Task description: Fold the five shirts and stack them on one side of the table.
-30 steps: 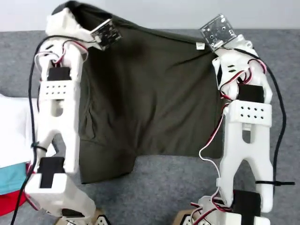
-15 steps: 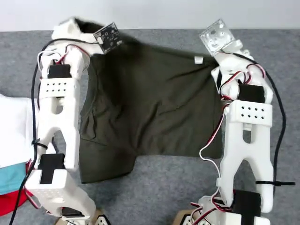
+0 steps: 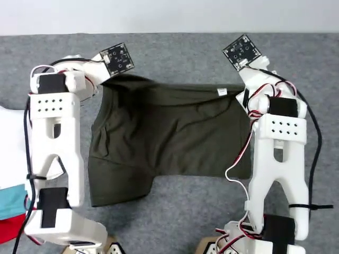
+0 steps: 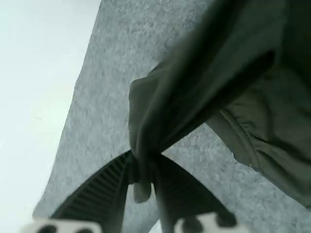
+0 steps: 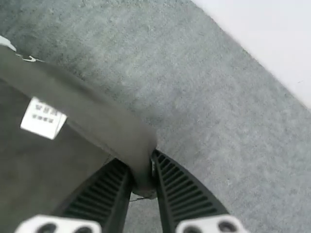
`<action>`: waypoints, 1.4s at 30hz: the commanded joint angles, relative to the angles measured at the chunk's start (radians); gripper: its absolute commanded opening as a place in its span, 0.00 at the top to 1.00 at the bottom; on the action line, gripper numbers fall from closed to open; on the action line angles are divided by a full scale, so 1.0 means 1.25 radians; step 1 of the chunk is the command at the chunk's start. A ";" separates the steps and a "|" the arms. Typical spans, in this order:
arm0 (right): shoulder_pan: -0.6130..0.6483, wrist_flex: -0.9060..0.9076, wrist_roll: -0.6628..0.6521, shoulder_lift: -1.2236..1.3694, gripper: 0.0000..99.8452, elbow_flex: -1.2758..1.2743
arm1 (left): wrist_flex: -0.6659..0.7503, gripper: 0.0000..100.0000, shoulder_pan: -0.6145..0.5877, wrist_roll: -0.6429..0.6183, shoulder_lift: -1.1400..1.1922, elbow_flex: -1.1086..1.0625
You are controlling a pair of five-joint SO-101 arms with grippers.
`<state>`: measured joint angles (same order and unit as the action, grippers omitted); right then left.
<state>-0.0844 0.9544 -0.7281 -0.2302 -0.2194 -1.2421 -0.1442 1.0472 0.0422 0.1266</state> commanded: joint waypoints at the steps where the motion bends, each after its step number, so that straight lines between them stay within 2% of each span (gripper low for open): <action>1: 0.002 0.052 -0.006 -0.019 0.99 0.017 | -0.098 1.00 -0.009 -0.004 -0.068 0.036; 9: 0.002 0.266 -0.007 -0.019 0.99 0.014 | -0.410 1.00 -0.009 -0.004 -0.106 0.033; 14: 0.040 0.409 -0.007 -0.009 0.99 0.009 | -0.410 1.00 -0.050 -0.004 -0.125 -0.057; 17: 0.069 0.438 -0.007 -0.010 0.99 -0.022 | -0.411 0.99 -0.066 0.015 -0.149 -0.163; 27: 0.078 0.407 -0.006 -0.009 0.99 -0.137 | -0.411 0.99 -0.072 0.087 -0.292 -0.494; 34: 0.078 0.354 -0.006 -0.009 0.99 -0.174 | -0.410 0.99 -0.072 0.087 -0.302 -0.568; 40: 0.077 0.357 -0.007 -0.015 0.98 -0.173 | -0.409 0.89 -0.079 0.080 -0.308 -0.617; 42: 0.077 0.361 -0.007 -0.017 0.95 -0.172 | -0.409 0.89 -0.077 0.038 -0.308 -0.617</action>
<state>0.0077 1.4085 -0.7281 -0.2317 -0.4465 -1.7238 -0.2363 1.1377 -0.3061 -0.6452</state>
